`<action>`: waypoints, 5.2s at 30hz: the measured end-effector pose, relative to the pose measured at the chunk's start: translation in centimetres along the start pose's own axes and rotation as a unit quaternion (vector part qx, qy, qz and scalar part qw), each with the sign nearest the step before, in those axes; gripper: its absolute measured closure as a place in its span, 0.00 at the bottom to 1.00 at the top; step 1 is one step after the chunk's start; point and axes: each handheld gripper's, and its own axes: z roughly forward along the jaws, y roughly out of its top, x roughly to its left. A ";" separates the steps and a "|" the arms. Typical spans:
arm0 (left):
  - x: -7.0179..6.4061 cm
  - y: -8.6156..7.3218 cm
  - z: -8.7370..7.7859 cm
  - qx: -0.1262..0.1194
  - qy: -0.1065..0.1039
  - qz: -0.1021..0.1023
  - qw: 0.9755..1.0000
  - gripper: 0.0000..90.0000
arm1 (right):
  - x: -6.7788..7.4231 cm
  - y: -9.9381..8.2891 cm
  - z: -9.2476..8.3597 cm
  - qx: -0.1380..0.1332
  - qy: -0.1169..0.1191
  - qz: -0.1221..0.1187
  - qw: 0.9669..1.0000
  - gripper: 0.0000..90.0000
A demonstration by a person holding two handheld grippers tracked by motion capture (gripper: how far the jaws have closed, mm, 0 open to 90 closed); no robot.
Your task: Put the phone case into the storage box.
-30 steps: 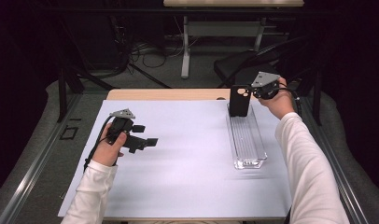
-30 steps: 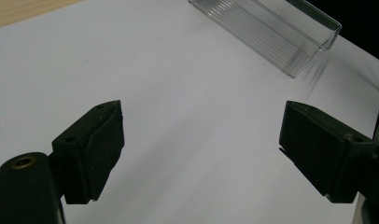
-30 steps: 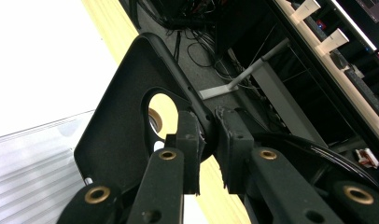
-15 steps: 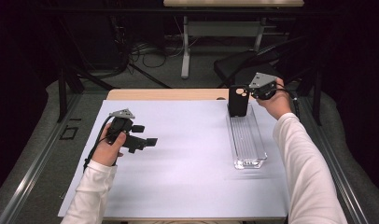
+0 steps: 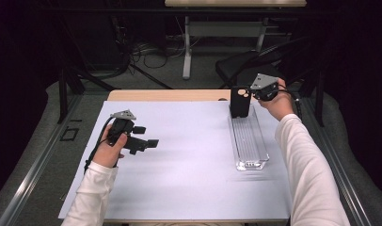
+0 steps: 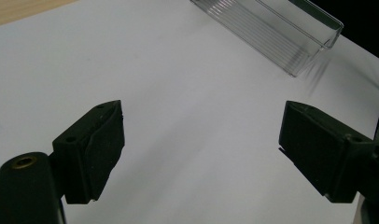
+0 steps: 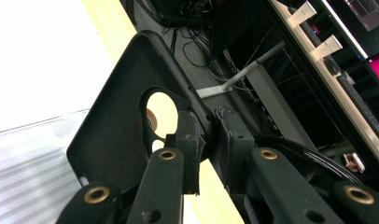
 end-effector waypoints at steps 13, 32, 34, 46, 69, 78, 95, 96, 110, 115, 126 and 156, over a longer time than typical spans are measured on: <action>0.0 0.0 0.0 0.003 -0.001 0.000 1.000 0.16 | -0.2 -0.6 0.1 0.016 -0.006 0.001 1.000 0.86; 0.0 0.0 0.1 0.003 -0.001 0.001 1.000 0.16 | -0.1 -0.9 0.4 0.024 -0.015 0.012 1.000 0.75; 0.0 0.0 0.1 0.003 -0.001 0.000 1.000 0.16 | -0.1 -0.8 0.4 0.025 -0.017 0.015 0.999 0.72; 0.1 0.0 -0.1 -0.001 -0.001 -0.002 1.000 0.16 | 0.0 -0.4 -0.1 0.034 -0.023 0.019 0.999 0.56; 0.3 0.3 -0.5 -0.009 -0.003 -0.001 1.000 0.16 | 1.2 2.8 -2.9 0.070 -0.034 0.129 0.989 0.09; 0.4 0.4 -0.4 -0.010 -0.005 -0.002 1.000 0.16 | 2.0 3.4 -3.3 0.064 -0.014 0.150 0.987 0.00; 0.6 0.6 -0.8 -0.027 -0.009 -0.012 1.000 0.16 | 4.3 6.4 -6.6 0.033 0.017 0.195 0.980 0.00; 0.6 0.6 -0.8 -0.027 -0.010 -0.012 1.000 0.16 | 4.6 6.6 -6.8 0.032 0.020 0.198 0.979 0.00; -0.1 0.9 -1.0 -0.027 -0.014 0.004 1.000 0.16 | 8.9 7.9 -8.3 0.008 0.064 0.256 0.965 0.00; -0.3 0.9 -0.9 -0.027 -0.015 0.008 1.000 0.16 | 10.6 8.6 -8.9 -0.007 0.087 0.269 0.959 0.00; -0.7 1.0 -0.9 -0.026 -0.018 0.013 0.999 0.16 | 14.5 9.2 -9.4 -0.035 0.140 0.275 0.951 0.00; -1.0 1.0 -0.6 -0.023 -0.021 0.019 0.999 0.16 | 21.8 6.3 -8.2 -0.034 0.193 0.308 0.931 0.00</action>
